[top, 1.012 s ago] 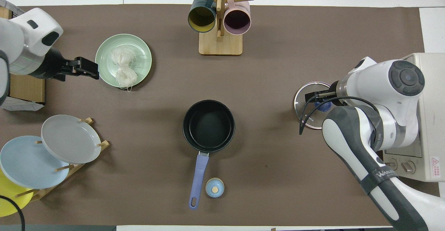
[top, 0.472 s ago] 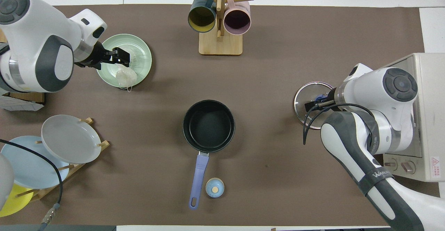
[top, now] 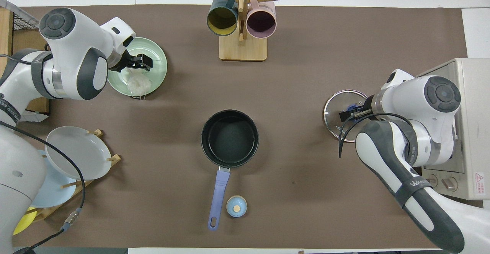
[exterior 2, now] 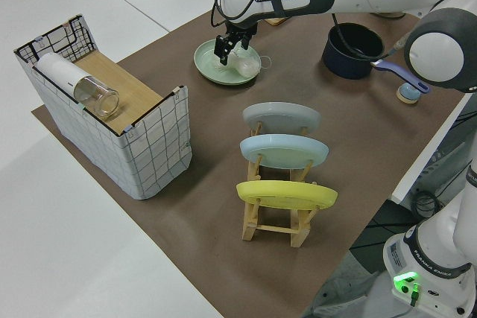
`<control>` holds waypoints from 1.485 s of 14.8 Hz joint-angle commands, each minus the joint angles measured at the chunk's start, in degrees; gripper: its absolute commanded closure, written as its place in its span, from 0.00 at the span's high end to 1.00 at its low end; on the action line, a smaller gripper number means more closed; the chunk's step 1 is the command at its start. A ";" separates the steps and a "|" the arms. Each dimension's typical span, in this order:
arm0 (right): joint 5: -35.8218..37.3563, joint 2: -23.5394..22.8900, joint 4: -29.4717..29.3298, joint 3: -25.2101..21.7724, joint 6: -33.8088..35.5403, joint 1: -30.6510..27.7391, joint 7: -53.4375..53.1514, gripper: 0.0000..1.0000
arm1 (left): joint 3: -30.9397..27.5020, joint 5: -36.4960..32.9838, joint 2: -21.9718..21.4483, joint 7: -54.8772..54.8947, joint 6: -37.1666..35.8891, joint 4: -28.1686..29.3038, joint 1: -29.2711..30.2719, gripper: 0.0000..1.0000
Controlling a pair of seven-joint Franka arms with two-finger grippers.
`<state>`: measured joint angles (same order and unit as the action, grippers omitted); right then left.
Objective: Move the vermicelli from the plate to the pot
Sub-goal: 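Grasp the white vermicelli on the green plate with the left gripper, then carry the vermicelli with the left gripper over the black saucepan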
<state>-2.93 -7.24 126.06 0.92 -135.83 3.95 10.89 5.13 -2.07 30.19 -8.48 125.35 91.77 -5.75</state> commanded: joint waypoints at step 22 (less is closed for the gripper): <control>0.64 -2.17 -2.66 0.40 1.61 -0.08 -0.26 0.51 | 1.02 10.76 -16.89 -12.58 -34.72 -12.50 -4.96 0.00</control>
<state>-2.94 -8.98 124.88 1.19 -135.74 4.19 10.85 6.25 7.04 19.71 -15.05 94.79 76.85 -7.28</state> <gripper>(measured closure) 0.361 0.806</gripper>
